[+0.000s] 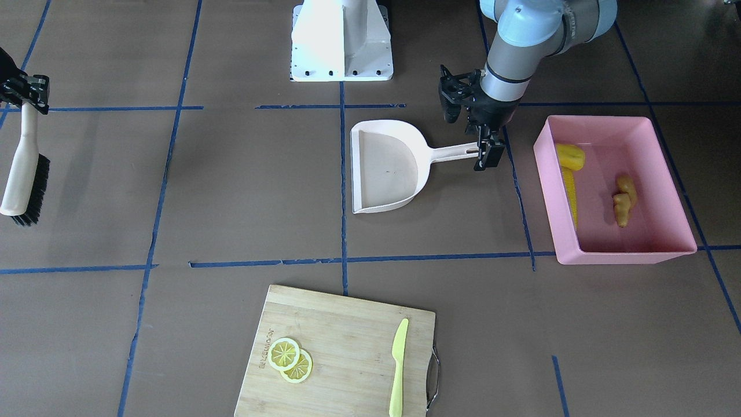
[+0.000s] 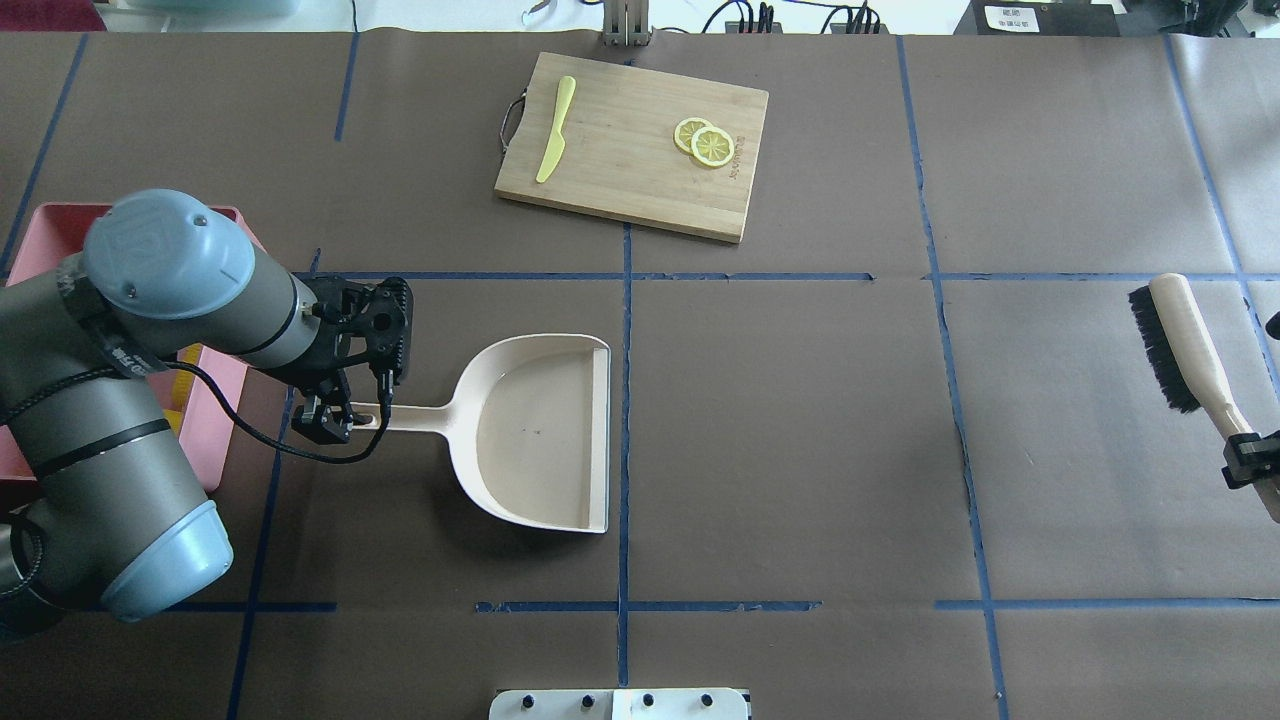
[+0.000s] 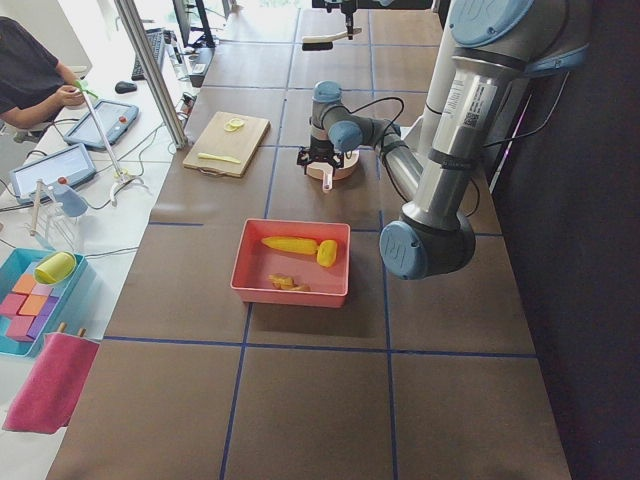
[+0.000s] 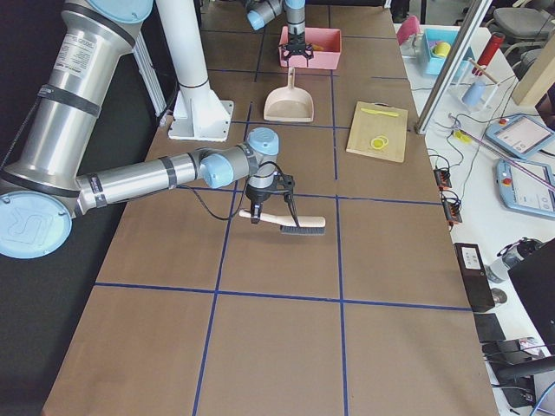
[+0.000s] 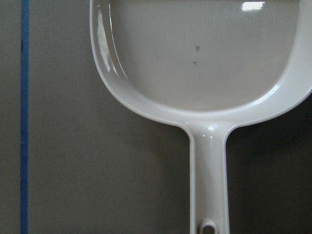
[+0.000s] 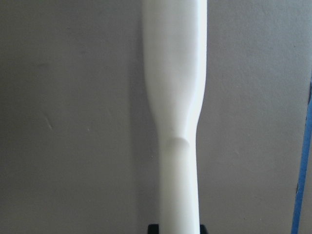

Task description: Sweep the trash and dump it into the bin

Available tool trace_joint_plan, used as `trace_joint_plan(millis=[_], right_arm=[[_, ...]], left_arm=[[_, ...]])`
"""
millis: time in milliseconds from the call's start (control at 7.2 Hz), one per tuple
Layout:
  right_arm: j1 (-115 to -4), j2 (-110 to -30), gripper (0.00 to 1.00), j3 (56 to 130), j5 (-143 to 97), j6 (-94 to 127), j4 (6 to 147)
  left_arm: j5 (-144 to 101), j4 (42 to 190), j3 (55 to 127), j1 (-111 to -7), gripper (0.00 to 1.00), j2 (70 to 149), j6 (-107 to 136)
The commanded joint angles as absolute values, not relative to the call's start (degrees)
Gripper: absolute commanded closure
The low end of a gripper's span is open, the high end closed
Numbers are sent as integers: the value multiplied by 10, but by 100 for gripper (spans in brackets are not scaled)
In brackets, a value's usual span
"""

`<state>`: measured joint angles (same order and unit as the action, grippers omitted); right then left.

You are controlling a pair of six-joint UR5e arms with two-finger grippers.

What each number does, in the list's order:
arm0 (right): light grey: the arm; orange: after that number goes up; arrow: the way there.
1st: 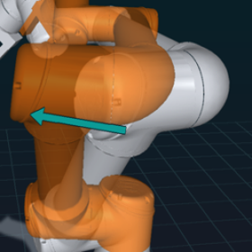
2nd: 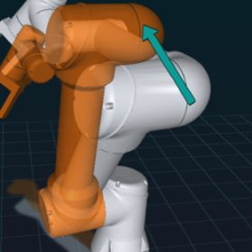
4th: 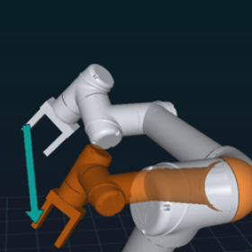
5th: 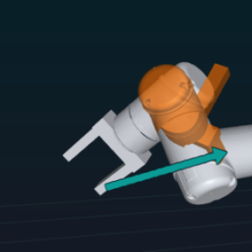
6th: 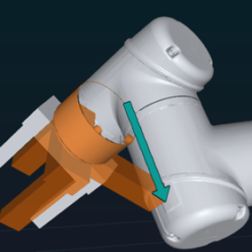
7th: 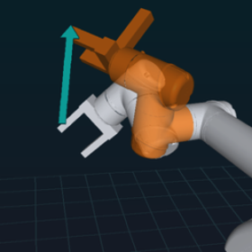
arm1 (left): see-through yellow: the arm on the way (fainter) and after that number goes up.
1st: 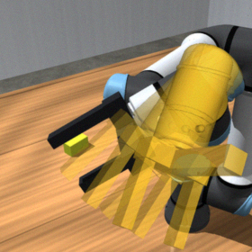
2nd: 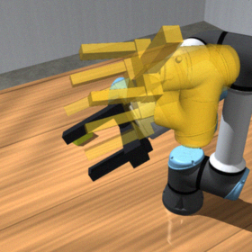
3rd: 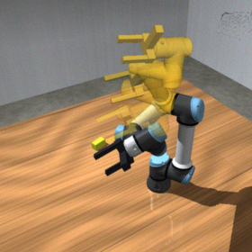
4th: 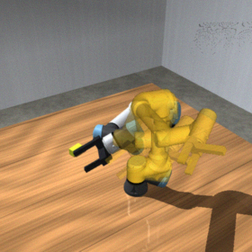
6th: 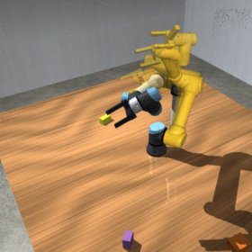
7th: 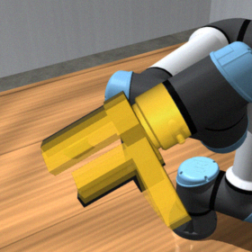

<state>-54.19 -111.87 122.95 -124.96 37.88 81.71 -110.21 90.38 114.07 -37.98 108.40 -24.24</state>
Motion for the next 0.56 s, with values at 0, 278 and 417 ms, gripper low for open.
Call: trace_joint_plan(millis=[0,278,417], right_arm=[[-541,-1145,92,1176,-1259,381,714],[-540,-1141,92,1125,-1259,398,636],[-539,-1140,91,1108,-1260,398,608]], left_arm=[[-1102,901,1146,-435,0,1057,-250],[-1101,900,1145,-446,0,1051,-253],[-1101,900,1145,-454,0,1040,-253]])
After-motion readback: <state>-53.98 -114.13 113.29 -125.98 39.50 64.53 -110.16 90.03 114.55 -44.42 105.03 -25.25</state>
